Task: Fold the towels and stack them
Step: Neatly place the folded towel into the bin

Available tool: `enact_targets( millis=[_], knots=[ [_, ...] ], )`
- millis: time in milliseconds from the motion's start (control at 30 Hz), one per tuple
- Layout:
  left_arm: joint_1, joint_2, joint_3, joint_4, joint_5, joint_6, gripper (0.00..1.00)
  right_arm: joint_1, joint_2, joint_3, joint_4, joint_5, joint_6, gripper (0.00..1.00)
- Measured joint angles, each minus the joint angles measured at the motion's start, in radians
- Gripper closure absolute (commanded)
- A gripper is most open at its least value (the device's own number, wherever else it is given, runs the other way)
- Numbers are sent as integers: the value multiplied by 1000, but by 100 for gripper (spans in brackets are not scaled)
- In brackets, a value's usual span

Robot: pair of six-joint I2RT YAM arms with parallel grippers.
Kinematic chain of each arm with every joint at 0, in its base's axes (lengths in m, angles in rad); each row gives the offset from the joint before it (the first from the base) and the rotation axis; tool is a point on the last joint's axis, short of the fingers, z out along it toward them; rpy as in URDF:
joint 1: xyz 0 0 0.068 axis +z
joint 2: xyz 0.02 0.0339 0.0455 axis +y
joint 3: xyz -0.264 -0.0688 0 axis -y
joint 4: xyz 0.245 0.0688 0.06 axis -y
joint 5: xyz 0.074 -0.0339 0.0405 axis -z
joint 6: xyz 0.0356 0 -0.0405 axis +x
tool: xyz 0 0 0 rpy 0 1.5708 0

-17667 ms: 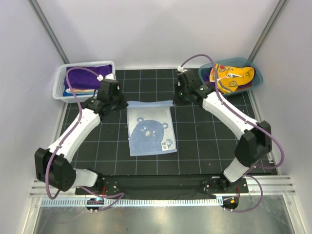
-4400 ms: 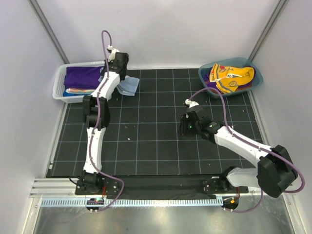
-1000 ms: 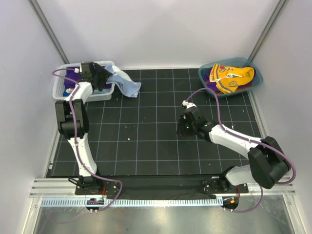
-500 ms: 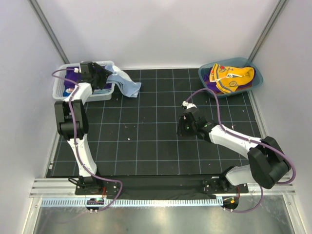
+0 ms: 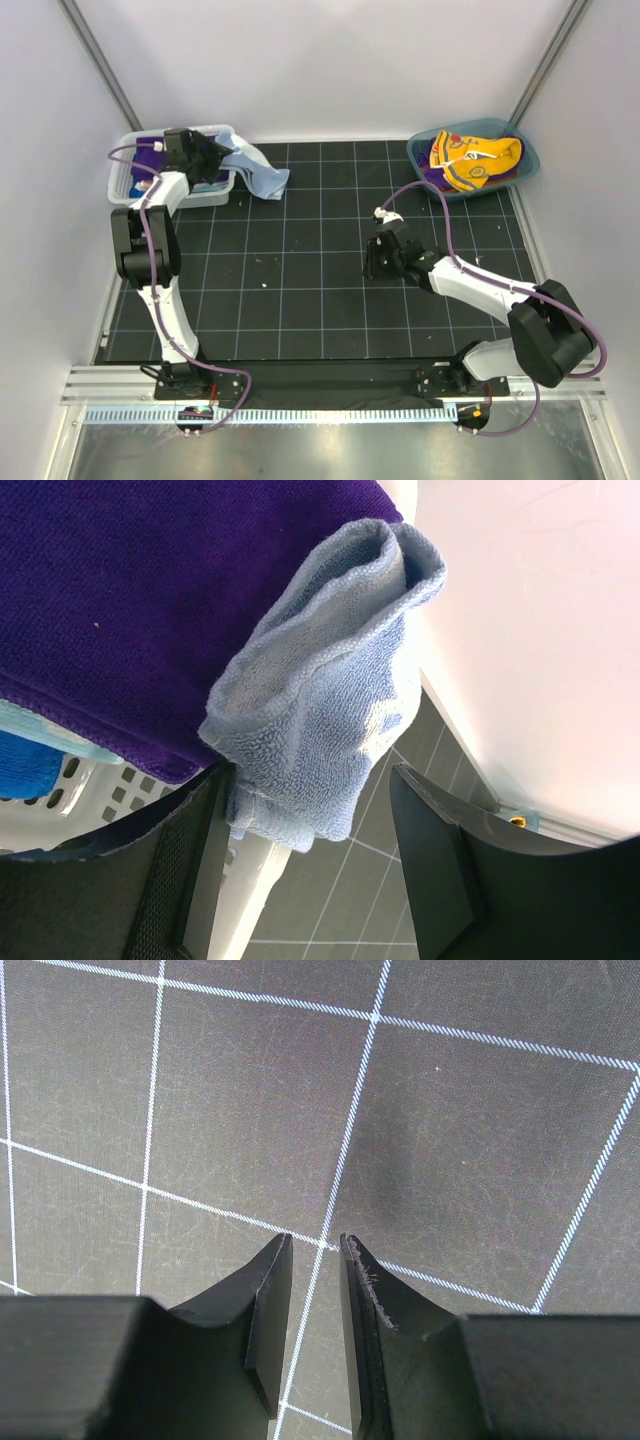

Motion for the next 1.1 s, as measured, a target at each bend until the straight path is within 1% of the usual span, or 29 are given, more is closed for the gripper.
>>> enact_targets(
  millis=[333, 467, 567, 600, 667, 700, 767, 800, 867, 900, 1033, 1100],
  knots=[
    [0, 0, -7, 24, 20, -16, 41, 0, 0, 0, 0, 0, 0, 67],
    [0, 0, -7, 27, 21, -19, 47, 0, 0, 0, 0, 0, 0, 68],
    [0, 0, -7, 27, 21, -26, 56, 0, 0, 0, 0, 0, 0, 68],
    [0, 0, -7, 27, 21, -27, 62, 0, 0, 0, 0, 0, 0, 68],
    [0, 1, -6, 27, 20, -30, 66, 0, 0, 0, 0, 0, 0, 68],
    [0, 3, -3, 27, 20, -29, 72, 0, 0, 0, 0, 0, 0, 68],
    [0, 12, 10, 26, 18, -27, 77, 0, 0, 0, 0, 0, 0, 68],
    [0, 20, 19, 27, 17, -24, 82, 0, 0, 0, 0, 0, 0, 68],
    [0, 32, 34, 27, 14, -11, 87, 0, 3, 0, 0, 0, 0, 68],
    [0, 36, 39, 26, 12, -5, 91, 0, 4, 0, 0, 0, 0, 68],
    [0, 40, 44, 27, -23, 49, 99, 0, 5, 0, 0, 0, 0, 68],
    [0, 38, 45, 26, -55, 82, 100, 0, 5, 0, 0, 0, 0, 68]
  ],
)
